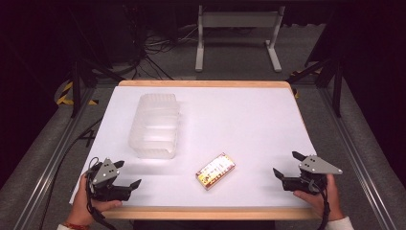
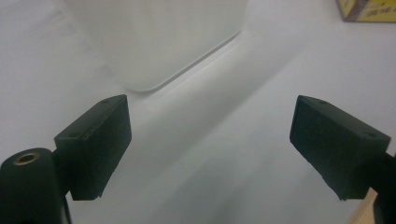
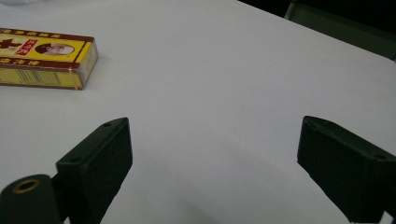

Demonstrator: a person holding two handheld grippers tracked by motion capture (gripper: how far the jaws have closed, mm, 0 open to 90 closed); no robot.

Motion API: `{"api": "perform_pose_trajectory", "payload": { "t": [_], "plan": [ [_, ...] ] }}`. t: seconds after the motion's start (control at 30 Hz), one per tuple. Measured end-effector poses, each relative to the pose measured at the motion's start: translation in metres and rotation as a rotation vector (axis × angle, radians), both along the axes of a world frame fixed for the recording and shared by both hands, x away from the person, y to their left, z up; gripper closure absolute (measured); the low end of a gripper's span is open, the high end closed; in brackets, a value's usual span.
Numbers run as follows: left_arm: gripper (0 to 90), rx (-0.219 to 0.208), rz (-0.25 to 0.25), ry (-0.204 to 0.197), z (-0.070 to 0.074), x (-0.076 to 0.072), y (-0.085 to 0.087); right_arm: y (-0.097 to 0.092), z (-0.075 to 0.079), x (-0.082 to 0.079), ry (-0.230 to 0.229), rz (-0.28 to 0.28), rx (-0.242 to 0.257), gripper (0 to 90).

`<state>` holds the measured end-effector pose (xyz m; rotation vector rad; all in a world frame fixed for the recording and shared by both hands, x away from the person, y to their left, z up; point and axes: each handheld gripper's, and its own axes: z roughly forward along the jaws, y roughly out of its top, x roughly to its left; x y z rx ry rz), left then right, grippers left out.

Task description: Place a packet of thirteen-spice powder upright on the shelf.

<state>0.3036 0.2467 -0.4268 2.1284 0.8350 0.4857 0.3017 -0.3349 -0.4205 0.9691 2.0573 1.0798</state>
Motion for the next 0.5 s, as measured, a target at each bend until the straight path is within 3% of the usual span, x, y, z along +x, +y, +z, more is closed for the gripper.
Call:
{"api": "perform_pose_trajectory", "payload": {
  "t": [0.27, 0.5],
  "plan": [
    [14.9, 0.022, -0.026, -0.016, 0.01, -0.006, -0.013, 0.003, 0.002, 0.0, -0.005, -0.004, -0.008, 10.9],
    [16.1, 0.022, -0.039, 0.003, 0.02, -0.004, -0.03, 0.003, 0.001, -0.001, 0.0, -0.004, -0.015, 10.9]
  ]
}}
